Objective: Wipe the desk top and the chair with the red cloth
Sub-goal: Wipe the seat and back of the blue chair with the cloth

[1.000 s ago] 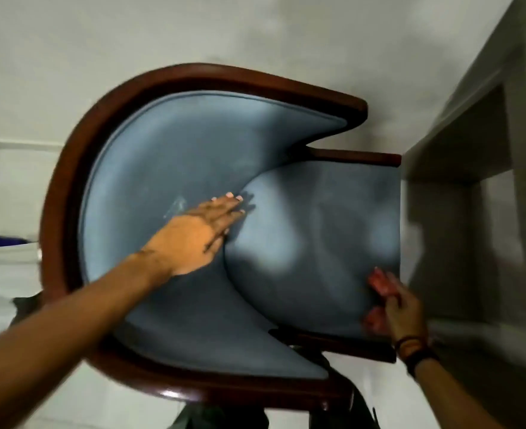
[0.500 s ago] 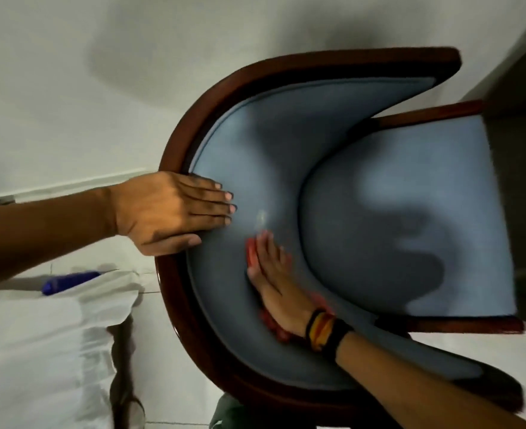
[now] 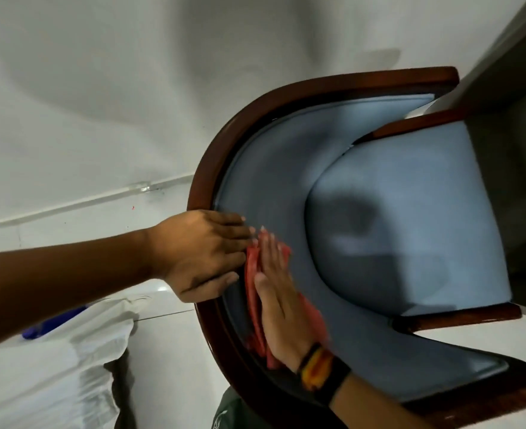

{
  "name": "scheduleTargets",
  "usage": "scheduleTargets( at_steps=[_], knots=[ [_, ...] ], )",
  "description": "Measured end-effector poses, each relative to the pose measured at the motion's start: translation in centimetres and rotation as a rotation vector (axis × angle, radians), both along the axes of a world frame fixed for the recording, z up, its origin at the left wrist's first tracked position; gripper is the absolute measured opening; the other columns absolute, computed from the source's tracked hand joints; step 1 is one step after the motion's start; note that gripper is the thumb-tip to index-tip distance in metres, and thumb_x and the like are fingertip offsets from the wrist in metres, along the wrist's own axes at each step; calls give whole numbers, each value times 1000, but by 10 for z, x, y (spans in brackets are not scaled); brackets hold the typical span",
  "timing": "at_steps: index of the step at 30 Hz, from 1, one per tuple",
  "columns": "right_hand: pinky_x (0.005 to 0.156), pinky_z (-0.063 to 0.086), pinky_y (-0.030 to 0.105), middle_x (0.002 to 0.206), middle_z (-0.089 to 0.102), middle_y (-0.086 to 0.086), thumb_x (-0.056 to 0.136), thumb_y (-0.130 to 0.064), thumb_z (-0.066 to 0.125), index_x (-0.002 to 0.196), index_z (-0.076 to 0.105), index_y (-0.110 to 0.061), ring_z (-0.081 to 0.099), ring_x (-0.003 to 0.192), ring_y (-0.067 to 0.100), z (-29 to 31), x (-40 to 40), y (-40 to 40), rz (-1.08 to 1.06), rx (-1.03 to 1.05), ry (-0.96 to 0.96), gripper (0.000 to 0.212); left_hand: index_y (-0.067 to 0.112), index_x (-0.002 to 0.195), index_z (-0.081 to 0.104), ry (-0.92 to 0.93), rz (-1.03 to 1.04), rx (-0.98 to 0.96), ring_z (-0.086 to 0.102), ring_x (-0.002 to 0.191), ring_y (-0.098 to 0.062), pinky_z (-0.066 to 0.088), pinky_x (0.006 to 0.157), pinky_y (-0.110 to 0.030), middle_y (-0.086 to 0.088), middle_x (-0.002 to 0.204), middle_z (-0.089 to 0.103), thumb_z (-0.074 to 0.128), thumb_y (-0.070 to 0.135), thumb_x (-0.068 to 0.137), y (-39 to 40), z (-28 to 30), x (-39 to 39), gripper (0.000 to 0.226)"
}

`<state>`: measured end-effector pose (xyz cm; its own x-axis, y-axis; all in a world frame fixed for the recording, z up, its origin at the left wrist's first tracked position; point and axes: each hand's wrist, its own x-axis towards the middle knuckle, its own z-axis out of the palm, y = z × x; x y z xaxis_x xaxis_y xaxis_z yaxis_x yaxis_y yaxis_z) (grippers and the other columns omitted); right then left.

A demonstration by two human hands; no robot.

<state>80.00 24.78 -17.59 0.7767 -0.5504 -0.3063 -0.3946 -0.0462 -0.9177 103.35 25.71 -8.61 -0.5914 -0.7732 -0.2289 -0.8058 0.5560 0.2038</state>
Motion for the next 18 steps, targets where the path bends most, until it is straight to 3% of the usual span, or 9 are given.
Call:
scheduleTargets(
  at_steps=[2,4,6,8,10,12,14,16,18],
  knots=[
    [136,-2,40,173,-18,-21,111,-29,19,165,-11,-35,-15,162,7,-19,52,-29,-120,-108,-41,62,4,111,79,18,5,-27,73,119,-35,50,115,-43,-19,122,78,47,35,93,2,-5,1,48],
    [135,-5,48,174,-20,-9,110,-26,19,165,-12,-20,-16,163,15,-61,87,-79,-276,-62,-12,63,3,119,77,26,17,-58,72,123,-34,52,114,-44,-18,126,77,49,36,91,6,-11,2,52],
    [135,-9,48,174,-20,-9,108,-34,18,164,-14,-22,-18,163,13,-94,90,-104,-398,54,30,65,3,122,76,51,16,-73,71,125,-32,51,115,-44,-16,128,77,49,36,92,5,-14,3,53],
    [134,-11,45,172,-22,-12,106,-42,19,159,-21,-34,-19,162,10,-108,69,-91,-269,84,70,67,3,121,77,67,18,-65,71,125,-31,51,115,-43,-15,129,77,49,35,91,4,-13,3,52],
    [135,-5,47,174,-18,-3,106,-39,21,155,-24,-33,-12,164,19,-114,20,-64,-6,-26,240,66,5,121,77,50,18,-34,71,125,-29,51,115,-42,-13,130,77,49,35,91,3,-8,2,51],
    [135,4,42,178,3,3,108,-43,22,161,-12,-34,4,165,23,-106,-39,-47,152,47,377,63,9,123,77,6,33,13,71,126,-27,50,116,-41,-11,132,76,47,36,92,3,-5,1,51],
    [133,14,32,173,27,-2,109,-45,29,166,12,-37,25,160,19,-80,-83,-42,183,143,471,60,12,125,76,-49,54,53,70,127,-25,50,117,-41,-8,134,75,48,36,94,1,5,-3,49],
    [129,30,31,163,48,-1,108,-34,41,159,40,-32,46,150,18,-43,-105,-41,210,64,462,51,15,125,76,-75,96,73,71,125,-24,51,116,-40,-5,133,76,49,36,96,0,18,-13,45],
    [117,47,38,142,69,4,105,-24,48,141,63,-26,63,132,24,-14,-115,-40,107,14,432,39,24,127,73,-120,246,99,71,122,-21,53,112,-37,2,131,76,40,43,103,-3,31,-34,45]
  ],
)
